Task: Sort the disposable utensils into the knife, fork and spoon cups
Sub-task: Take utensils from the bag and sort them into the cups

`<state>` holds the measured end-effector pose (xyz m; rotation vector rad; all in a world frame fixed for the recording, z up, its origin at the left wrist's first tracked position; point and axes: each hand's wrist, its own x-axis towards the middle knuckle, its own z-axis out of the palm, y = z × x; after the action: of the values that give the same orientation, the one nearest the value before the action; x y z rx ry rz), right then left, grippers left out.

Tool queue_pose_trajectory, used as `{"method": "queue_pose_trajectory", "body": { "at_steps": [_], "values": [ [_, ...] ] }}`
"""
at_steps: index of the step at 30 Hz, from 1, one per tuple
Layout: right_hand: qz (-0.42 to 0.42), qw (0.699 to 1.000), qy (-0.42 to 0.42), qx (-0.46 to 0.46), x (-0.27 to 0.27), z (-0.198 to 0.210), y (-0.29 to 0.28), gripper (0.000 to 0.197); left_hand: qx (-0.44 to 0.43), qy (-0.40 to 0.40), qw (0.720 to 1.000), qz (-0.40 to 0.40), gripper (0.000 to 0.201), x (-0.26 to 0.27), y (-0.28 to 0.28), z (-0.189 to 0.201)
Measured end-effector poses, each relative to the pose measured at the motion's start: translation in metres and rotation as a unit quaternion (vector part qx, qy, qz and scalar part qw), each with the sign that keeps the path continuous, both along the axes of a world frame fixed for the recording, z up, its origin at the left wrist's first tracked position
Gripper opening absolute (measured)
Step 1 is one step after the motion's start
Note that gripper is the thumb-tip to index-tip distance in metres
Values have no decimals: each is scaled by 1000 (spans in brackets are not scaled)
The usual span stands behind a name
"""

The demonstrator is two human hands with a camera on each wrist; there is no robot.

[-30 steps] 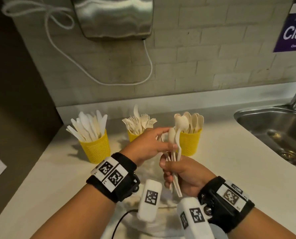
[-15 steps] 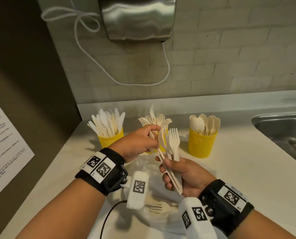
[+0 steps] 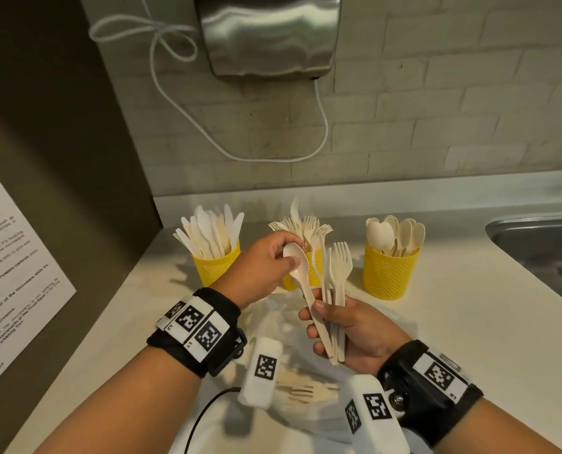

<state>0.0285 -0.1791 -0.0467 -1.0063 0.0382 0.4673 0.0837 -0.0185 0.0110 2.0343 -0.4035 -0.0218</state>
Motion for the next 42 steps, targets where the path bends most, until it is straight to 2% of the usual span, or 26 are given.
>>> {"method": "queue_pose_trajectory", "body": {
  "at_steps": [5,8,10,13,16,21,23,25,27,28,30,31,32,34,37,39,42],
  "values": [
    [-54,998,5,35,-3,-1,-15,14,-102,-52,993,34,27,7,-9,19],
    [-166,985,-2,40,-5,3,-39,11,-212,-108,967,92,32,17,-20,40],
    [-250,966,-4,65,-6,6,-59,14,-230,-164,951,123,29,24,-39,52],
    [-330,938,-1,105,-8,8,-83,12,-152,-241,953,101,18,33,-84,56],
    [-349,930,0,115,-12,7,-94,9,-30,-259,964,49,15,42,-127,41],
    [-316,941,-15,124,-17,7,-94,10,98,-232,968,-21,10,60,-159,5],
    [-293,948,-21,123,-17,8,-93,17,179,-241,952,-58,14,66,-160,-8],
    [-271,955,-26,121,-16,8,-92,27,229,-253,938,-57,22,68,-155,-12],
    [-244,963,-30,108,-15,10,-89,28,193,-232,953,-20,25,63,-146,-6],
    [-228,968,-31,100,-14,10,-86,27,137,-201,970,-4,26,59,-139,0],
    [-198,976,-35,81,-12,11,-78,26,-20,-51,998,-26,28,48,-125,11],
    [-183,980,-37,72,-11,11,-73,25,-93,44,993,-60,29,40,-117,16],
    [-168,983,-40,62,-9,11,-67,24,-124,106,983,-89,32,34,-108,17],
    [-138,989,-47,27,-6,12,-54,17,-89,122,980,-128,31,26,-90,16],
    [-97,994,-49,-16,0,9,-36,14,-20,65,991,-113,16,21,-67,17],
    [-71,996,-44,-29,2,7,-27,14,-14,75,993,-94,22,21,-53,16],
    [-29,999,-38,-23,4,6,-14,14,-55,127,987,-79,32,18,-35,13]
  ]
}}
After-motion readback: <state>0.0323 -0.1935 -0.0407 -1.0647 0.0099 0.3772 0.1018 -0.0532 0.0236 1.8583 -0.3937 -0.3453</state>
